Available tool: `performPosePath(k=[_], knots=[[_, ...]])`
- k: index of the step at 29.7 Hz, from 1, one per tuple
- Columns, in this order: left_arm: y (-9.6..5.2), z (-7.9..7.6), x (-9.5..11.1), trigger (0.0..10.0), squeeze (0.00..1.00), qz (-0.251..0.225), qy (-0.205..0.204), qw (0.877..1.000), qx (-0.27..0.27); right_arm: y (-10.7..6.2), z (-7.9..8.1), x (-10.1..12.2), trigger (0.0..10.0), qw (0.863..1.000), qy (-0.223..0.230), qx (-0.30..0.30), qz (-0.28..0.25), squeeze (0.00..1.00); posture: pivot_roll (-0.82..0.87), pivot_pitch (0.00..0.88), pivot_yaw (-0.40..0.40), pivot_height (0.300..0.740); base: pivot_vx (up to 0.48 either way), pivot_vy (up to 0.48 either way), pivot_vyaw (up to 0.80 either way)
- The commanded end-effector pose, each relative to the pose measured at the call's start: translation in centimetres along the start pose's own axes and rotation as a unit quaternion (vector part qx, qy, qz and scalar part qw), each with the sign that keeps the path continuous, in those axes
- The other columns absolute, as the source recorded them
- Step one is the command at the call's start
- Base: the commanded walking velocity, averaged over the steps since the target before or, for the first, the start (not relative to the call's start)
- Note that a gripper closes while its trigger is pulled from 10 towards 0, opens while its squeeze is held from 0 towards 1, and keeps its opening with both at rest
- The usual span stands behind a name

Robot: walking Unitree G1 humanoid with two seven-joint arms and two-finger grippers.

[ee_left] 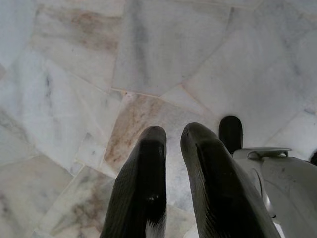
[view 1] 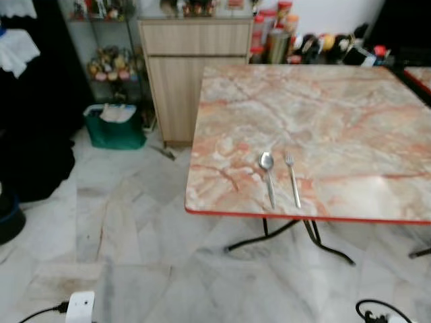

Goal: Setting the table

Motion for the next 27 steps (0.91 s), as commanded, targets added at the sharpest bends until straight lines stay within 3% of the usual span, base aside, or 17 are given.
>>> performPosePath(k=[1, 10, 13, 21, 25, 27], knots=[[-0.1, 0.3, -0.7, 10.0, 0.00, 0.011, 0.007, 1.000, 0.002, -0.1, 0.3, -0.8, 10.0, 1.000, -0.007, 0.005, 0.019, 0.00, -0.02, 0.084, -0.013, 0.740, 0.000, 0.000, 0.00], [-0.1, 0.4, -0.8, 10.0, 0.00, 0.012, 0.000, 1.000, 0.005, 0.9, 0.8, -1.0, 10.0, 0.998, 0.011, 0.009, 0.061, 0.00, -0.01, 0.079, -0.018, 0.740, 0.000, 0.000, 0.00], [-0.1, 0.4, -0.8, 10.0, 0.00, 0.012, -0.001, 1.000, 0.005, 1.4, 0.2, -0.4, 10.0, 0.999, 0.009, -0.004, 0.050, 0.00, 0.00, 0.077, -0.019, 0.740, 0.000, 0.000, 0.00], [-0.1, 0.6, -0.7, 10.0, 0.00, 0.011, 0.002, 1.000, 0.007, 1.6, -2.0, 4.3, 10.0, 0.997, -0.024, -0.028, -0.068, 0.00, -0.01, 0.081, -0.013, 0.740, 0.000, 0.000, 0.00], [-0.1, 0.6, -0.6, 10.0, 0.00, 0.010, 0.002, 1.000, 0.007, 1.2, -2.2, 6.3, 10.0, 0.993, -0.048, -0.024, -0.108, 0.00, -0.01, 0.082, -0.015, 0.740, 0.000, 0.000, 0.00], [-0.1, 0.6, -0.6, 10.0, 0.00, 0.010, 0.002, 1.000, 0.007, 0.9, -1.8, 8.5, 10.0, 0.988, -0.049, -0.020, -0.147, 0.00, -0.01, 0.082, -0.014, 0.740, 0.000, 0.000, 0.00]])
Point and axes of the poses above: a point about 5 cm out from each wrist's last joint towards the gripper, its own y axis pointing out of the wrist towards the gripper, its own x axis along the axis of the wrist's last joint, z = x × y, the point moved 4 cm from there along y, pointing out of the wrist towards the gripper, and after that the axes turned 15 degrees about -y, right-handed, at the moved point
